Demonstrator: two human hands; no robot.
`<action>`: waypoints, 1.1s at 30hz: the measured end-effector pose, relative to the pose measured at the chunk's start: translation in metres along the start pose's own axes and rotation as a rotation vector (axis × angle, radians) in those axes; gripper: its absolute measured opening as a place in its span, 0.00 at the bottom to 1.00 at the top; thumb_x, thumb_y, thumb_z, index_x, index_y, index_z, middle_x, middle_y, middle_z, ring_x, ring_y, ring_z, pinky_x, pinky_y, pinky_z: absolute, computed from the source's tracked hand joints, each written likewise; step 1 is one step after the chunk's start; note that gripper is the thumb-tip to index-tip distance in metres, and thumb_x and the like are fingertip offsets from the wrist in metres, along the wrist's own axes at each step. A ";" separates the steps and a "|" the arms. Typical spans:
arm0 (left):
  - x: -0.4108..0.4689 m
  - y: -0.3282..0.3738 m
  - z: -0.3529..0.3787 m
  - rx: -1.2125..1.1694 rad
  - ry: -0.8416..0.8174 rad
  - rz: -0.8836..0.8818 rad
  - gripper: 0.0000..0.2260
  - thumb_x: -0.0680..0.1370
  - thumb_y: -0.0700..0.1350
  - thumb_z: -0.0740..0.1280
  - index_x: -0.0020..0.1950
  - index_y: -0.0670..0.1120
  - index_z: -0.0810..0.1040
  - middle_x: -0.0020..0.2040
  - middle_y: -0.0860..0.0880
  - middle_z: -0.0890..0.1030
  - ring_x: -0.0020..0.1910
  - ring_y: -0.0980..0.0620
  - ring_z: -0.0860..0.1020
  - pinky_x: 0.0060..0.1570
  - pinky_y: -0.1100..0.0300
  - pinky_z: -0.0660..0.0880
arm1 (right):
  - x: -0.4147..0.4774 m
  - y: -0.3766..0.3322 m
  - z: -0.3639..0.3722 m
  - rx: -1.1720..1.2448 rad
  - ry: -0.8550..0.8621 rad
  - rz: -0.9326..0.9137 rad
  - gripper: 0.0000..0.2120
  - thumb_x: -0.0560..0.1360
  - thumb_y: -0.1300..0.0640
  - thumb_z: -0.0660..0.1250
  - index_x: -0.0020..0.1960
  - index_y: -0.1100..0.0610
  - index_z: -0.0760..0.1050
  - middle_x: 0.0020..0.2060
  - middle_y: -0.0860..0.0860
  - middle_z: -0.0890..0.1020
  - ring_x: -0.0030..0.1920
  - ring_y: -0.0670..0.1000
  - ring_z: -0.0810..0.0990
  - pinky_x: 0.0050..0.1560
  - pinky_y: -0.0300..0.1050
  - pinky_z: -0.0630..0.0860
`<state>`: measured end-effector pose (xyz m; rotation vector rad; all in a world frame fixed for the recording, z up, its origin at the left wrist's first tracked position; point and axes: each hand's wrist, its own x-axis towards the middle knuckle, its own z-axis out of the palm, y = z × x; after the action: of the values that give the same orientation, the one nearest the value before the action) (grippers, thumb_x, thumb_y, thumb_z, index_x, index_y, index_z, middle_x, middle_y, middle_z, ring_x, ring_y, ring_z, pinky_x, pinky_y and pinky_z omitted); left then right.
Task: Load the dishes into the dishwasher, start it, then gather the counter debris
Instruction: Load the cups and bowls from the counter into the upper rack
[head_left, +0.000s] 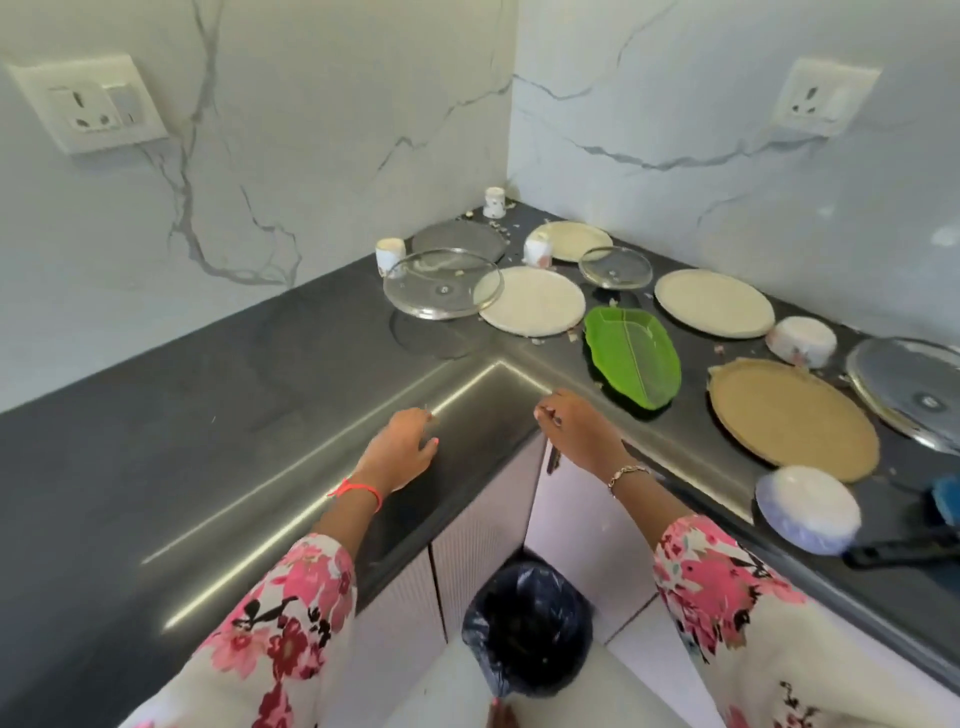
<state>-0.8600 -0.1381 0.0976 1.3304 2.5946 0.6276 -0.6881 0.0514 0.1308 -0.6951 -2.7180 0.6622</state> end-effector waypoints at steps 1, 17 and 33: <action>0.018 -0.002 -0.004 -0.001 0.020 -0.014 0.17 0.78 0.43 0.63 0.66 0.41 0.70 0.65 0.44 0.73 0.67 0.47 0.67 0.66 0.56 0.62 | 0.021 0.005 -0.005 -0.005 0.001 -0.016 0.11 0.78 0.58 0.59 0.50 0.63 0.77 0.45 0.56 0.78 0.43 0.54 0.77 0.48 0.51 0.75; 0.288 -0.071 -0.096 -0.108 0.173 -0.151 0.18 0.77 0.40 0.58 0.66 0.38 0.69 0.65 0.37 0.71 0.66 0.38 0.67 0.65 0.48 0.63 | 0.305 0.071 -0.040 -0.103 -0.051 0.131 0.22 0.78 0.52 0.61 0.69 0.61 0.66 0.66 0.61 0.67 0.67 0.61 0.66 0.65 0.52 0.64; 0.436 -0.151 -0.108 -0.035 -0.311 -0.148 0.35 0.61 0.40 0.72 0.67 0.53 0.66 0.66 0.47 0.67 0.66 0.44 0.68 0.63 0.53 0.67 | 0.456 0.135 -0.018 -0.178 -0.235 0.333 0.36 0.72 0.51 0.69 0.74 0.51 0.56 0.70 0.58 0.59 0.68 0.64 0.60 0.67 0.56 0.61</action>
<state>-1.2644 0.1027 0.1500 1.1122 2.3889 0.4031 -1.0179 0.3944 0.1410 -1.2021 -2.9296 0.6092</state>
